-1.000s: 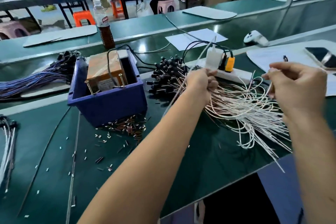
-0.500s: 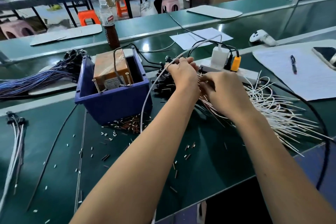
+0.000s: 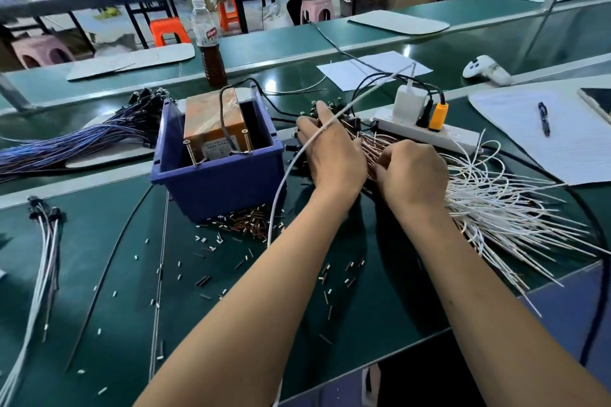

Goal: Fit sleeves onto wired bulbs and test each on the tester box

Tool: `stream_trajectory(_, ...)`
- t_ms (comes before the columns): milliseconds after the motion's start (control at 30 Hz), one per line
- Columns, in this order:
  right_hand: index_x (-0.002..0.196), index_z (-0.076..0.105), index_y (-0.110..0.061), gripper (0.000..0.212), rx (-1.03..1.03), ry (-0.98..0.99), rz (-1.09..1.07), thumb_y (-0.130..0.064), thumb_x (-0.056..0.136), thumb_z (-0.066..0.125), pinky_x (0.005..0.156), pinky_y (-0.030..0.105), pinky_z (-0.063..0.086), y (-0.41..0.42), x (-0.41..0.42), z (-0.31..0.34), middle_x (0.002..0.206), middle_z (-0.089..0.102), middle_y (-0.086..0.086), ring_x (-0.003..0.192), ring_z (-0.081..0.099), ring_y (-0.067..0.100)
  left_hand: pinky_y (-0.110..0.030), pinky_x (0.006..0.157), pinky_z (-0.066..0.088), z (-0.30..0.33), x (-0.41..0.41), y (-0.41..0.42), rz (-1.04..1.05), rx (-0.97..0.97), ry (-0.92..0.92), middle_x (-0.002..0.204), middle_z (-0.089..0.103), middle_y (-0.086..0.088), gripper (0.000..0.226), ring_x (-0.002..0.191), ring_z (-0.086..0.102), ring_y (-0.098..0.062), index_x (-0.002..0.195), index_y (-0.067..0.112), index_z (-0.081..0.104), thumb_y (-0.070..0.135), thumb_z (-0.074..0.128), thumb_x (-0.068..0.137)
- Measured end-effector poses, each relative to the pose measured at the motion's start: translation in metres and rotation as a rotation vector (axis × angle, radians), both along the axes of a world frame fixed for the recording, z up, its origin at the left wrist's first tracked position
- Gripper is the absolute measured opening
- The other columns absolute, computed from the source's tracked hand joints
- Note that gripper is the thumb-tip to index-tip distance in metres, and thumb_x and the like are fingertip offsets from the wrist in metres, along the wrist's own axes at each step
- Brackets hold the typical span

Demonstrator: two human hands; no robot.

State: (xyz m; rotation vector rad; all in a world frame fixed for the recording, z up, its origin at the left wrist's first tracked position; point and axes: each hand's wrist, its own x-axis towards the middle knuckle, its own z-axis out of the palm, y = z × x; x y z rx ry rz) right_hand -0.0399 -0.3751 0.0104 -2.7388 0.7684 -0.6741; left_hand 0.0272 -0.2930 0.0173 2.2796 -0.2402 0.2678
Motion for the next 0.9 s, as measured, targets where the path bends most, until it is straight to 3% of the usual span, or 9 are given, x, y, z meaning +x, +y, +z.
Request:
stream_trajectory(167, 0.092, 0.077, -0.018, 0.01, 0.085, -0.081, 0.041, -0.024, 0.083, 0.08, 0.078, 0.039, 0.058, 0.003, -0.005, 0.0, 0.091, 0.075, 0.01, 0.091, 0.07, 0.035, -0.024, 0.117, 0.031, 0.007, -0.022, 0.014, -0.179, -0.02, -0.05, 0.146, 0.033, -0.013, 0.071, 0.132, 0.044, -0.029, 0.156, 0.007, 0.036, -0.008, 0.049, 0.088)
stream_trajectory(267, 0.096, 0.079, -0.017, 0.011, 0.122, -0.217, 0.071, -0.018, 0.086, 0.073, 0.08, 0.041, 0.058, 0.009, -0.01, 0.008, 0.094, 0.076, 0.012, 0.09, 0.07, 0.034, -0.009, 0.102, 0.026, 0.023, -0.032, 0.026, -0.257, -0.087, 0.056, 0.15, 0.048, -0.018, 0.063, 0.136, 0.048, -0.028, 0.151, 0.003, 0.046, -0.008, 0.05, 0.089)
stream_trajectory(333, 0.097, 0.078, -0.014, 0.013, 0.136, -0.386, 0.083, -0.016, 0.088, 0.069, 0.077, 0.038, 0.056, 0.018, -0.014, 0.018, 0.095, 0.076, 0.011, 0.087, 0.07, 0.032, -0.023, 0.107, 0.044, 0.037, -0.037, 0.04, -0.317, -0.102, 0.143, 0.132, 0.068, -0.015, 0.049, 0.123, 0.063, -0.024, 0.132, 0.005, 0.067, -0.009, 0.049, 0.089)
stream_trajectory(400, 0.094, 0.077, -0.013, 0.012, 0.131, -0.542, 0.116, -0.014, 0.089, 0.066, 0.071, 0.034, 0.05, 0.03, -0.017, 0.031, 0.091, 0.076, 0.008, 0.081, 0.068, 0.028, -0.042, 0.084, 0.062, 0.047, -0.042, 0.057, -0.424, -0.177, 0.237, 0.101, 0.077, -0.018, 0.039, 0.088, 0.076, -0.024, 0.104, 0.002, 0.077, -0.013, 0.045, 0.088)
stream_trajectory(433, 0.093, 0.076, -0.013, 0.011, 0.134, -0.593, 0.155, -0.014, 0.089, 0.066, 0.071, 0.035, 0.05, 0.038, -0.018, 0.037, 0.089, 0.075, 0.006, 0.079, 0.066, 0.026, -0.046, 0.077, 0.064, 0.051, -0.044, 0.068, -0.466, -0.217, 0.275, 0.092, 0.077, -0.021, 0.038, 0.077, 0.077, -0.028, 0.099, -0.001, 0.077, -0.015, 0.042, 0.088)
stream_trajectory(567, 0.093, 0.075, -0.008, 0.009, 0.127, -0.681, 0.361, -0.01, 0.089, 0.067, 0.074, 0.032, 0.051, 0.082, -0.012, 0.05, 0.089, 0.074, 0.007, 0.08, 0.065, 0.022, -0.047, 0.076, 0.066, 0.061, -0.046, 0.125, -0.491, -0.214, 0.367, 0.089, 0.075, -0.021, 0.04, 0.072, 0.076, -0.033, 0.101, -0.004, 0.073, -0.019, 0.037, 0.089)
stream_trajectory(700, 0.091, 0.075, -0.009, 0.008, 0.171, -0.584, 0.649, -0.008, 0.087, 0.068, 0.077, 0.036, 0.053, 0.146, -0.005, 0.049, 0.088, 0.074, 0.005, 0.081, 0.067, 0.024, -0.034, 0.059, 0.062, 0.05, -0.048, 0.203, -0.452, -0.195, 0.424, 0.073, 0.073, -0.012, 0.047, 0.062, 0.073, -0.027, 0.094, -0.006, 0.071, -0.021, 0.029, 0.077)
stream_trajectory(800, 0.093, 0.075, -0.018, 0.008, 0.185, -0.316, 0.819, -0.019, 0.09, 0.067, 0.073, 0.041, 0.056, 0.198, 0.001, 0.046, 0.086, 0.074, 0.002, 0.082, 0.068, 0.028, -0.024, 0.044, 0.049, 0.037, -0.049, 0.262, -0.267, -0.138, 0.398, 0.057, 0.067, -0.001, 0.04, 0.05, 0.067, -0.023, 0.076, 0.007, 0.069, -0.013, 0.035, 0.069)
stream_trajectory(900, 0.102, 0.073, -0.022, 0.015, 0.074, 0.078, 0.937, -0.031, 0.091, 0.067, 0.076, 0.042, 0.059, 0.245, 0.008, 0.041, 0.095, 0.073, 0.007, 0.089, 0.068, 0.035, -0.032, 0.064, 0.055, 0.018, -0.034, 0.31, 0.189, 0.023, 0.237, 0.069, 0.07, -0.005, 0.028, 0.072, 0.069, -0.031, 0.067, 0.018, 0.068, -0.003, 0.051, 0.074)
